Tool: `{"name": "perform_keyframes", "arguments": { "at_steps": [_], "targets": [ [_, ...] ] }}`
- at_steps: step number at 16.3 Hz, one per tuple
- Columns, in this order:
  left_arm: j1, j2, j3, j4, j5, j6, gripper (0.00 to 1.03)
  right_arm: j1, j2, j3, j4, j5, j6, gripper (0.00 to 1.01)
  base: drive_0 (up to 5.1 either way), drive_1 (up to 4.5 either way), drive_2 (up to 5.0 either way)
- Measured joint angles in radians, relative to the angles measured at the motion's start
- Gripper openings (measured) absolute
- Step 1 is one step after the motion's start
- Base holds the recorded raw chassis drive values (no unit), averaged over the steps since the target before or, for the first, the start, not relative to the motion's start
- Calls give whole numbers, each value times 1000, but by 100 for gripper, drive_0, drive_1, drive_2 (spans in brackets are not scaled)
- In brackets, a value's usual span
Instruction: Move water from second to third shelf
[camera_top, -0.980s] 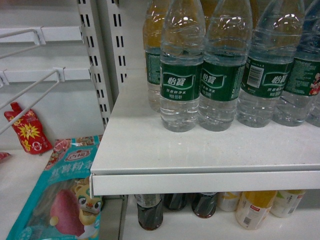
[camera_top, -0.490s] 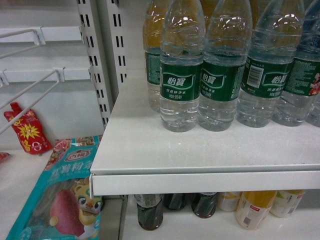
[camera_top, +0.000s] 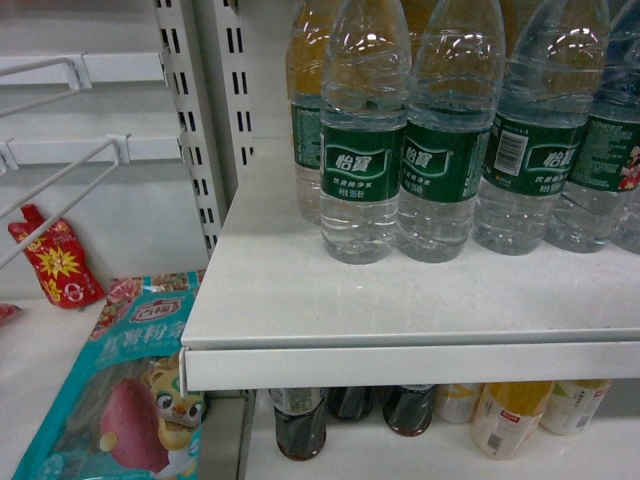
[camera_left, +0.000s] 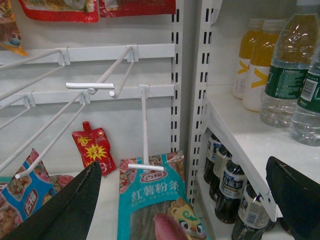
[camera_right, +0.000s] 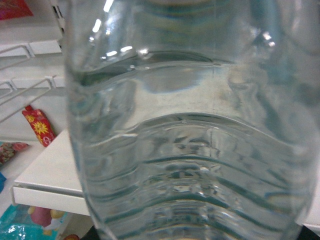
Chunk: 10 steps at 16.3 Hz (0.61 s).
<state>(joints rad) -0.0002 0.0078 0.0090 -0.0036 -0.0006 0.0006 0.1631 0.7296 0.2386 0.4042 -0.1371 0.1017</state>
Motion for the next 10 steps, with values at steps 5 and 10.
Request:
{"name": "perform_keyframes", "arguments": {
  "at_steps": [5, 10],
  "targets": [
    [0, 0, 0, 0, 0, 0, 98, 67, 507, 145, 301, 59, -26, 41, 0, 0, 0],
    [0, 0, 0, 0, 0, 0, 98, 79, 631, 243, 284, 86, -34, 41, 0, 0, 0]
  ]
}}
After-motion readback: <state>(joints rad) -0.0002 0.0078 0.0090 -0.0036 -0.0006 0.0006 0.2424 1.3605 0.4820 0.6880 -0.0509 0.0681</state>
